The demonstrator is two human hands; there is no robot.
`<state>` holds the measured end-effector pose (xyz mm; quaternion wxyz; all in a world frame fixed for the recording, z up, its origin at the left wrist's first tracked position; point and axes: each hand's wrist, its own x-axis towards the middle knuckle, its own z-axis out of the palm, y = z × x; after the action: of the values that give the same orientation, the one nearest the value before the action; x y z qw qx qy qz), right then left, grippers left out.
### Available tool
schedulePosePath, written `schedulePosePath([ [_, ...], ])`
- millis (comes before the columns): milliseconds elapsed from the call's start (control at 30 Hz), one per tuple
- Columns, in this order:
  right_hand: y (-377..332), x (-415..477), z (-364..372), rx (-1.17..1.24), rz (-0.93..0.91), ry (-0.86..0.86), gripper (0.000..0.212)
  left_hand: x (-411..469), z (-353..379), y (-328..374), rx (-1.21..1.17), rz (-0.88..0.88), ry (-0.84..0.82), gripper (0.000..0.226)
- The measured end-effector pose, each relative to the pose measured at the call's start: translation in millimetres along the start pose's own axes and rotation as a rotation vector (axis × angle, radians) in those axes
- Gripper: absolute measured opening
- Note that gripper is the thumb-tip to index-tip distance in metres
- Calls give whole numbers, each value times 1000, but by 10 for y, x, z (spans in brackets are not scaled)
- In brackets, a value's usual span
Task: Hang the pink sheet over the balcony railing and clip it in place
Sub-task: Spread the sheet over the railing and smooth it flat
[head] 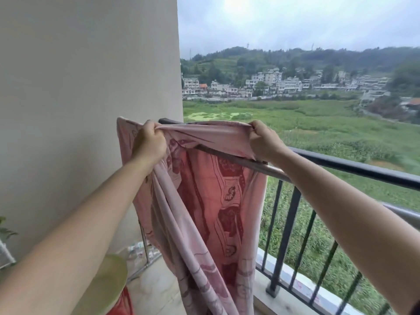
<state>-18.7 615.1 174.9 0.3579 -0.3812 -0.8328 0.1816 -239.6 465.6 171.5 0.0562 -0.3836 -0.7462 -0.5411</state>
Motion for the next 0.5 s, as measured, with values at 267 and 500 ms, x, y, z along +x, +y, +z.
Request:
schedulePosePath([
  [267, 186, 667, 94, -675, -639, 38, 91, 378, -125, -245, 772, 670, 64, 101],
  [500, 98, 1508, 140, -714, -448, 68, 55, 1106, -189, -360, 986, 795, 207, 66],
])
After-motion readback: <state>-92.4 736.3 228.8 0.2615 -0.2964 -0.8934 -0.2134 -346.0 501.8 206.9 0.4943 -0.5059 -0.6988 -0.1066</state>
